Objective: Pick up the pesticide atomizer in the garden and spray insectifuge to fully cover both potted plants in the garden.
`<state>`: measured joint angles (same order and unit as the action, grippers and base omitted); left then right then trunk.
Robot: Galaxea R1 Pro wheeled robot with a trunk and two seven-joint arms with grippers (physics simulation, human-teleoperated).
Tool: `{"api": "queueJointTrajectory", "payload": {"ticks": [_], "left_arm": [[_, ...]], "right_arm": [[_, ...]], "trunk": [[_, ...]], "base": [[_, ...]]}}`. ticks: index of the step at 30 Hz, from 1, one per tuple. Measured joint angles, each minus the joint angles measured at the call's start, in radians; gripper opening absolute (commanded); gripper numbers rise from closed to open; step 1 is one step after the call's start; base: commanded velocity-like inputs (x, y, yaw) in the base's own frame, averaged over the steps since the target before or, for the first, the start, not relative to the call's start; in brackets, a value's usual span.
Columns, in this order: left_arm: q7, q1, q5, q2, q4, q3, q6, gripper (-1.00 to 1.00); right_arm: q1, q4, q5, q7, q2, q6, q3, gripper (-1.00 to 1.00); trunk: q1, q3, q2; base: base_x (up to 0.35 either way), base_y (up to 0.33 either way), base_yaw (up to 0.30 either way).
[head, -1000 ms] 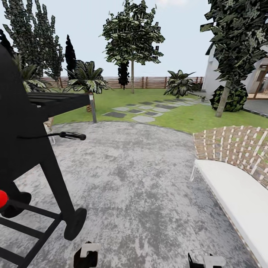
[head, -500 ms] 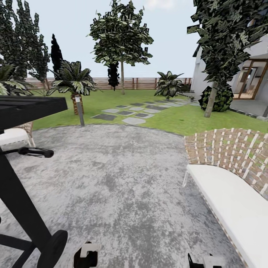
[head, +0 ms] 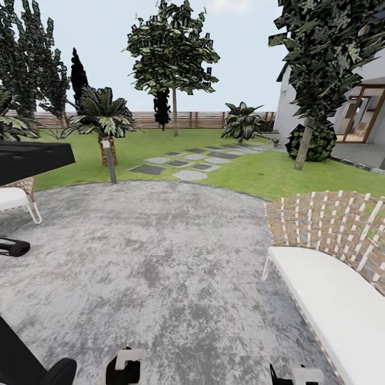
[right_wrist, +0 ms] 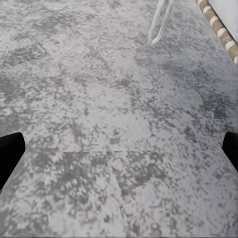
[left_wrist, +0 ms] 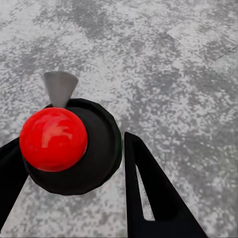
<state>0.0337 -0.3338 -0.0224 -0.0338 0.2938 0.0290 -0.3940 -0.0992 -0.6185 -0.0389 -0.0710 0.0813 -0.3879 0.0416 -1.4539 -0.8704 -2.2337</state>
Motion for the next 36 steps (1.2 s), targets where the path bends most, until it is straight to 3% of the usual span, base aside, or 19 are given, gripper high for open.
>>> {"api": "queueJointTrajectory", "payload": {"ticks": [36], "left_arm": [[0.0, 0.0, 0.0, 0.0, 0.0, 0.0, 0.0, -1.0]], "right_arm": [[0.0, -0.001, 0.0, 0.0, 0.0, -0.001, 0.0, 1.0]], "trunk": [[0.0, 0.0, 0.0]], "base": [[0.32, -0.03, 0.0]]}}
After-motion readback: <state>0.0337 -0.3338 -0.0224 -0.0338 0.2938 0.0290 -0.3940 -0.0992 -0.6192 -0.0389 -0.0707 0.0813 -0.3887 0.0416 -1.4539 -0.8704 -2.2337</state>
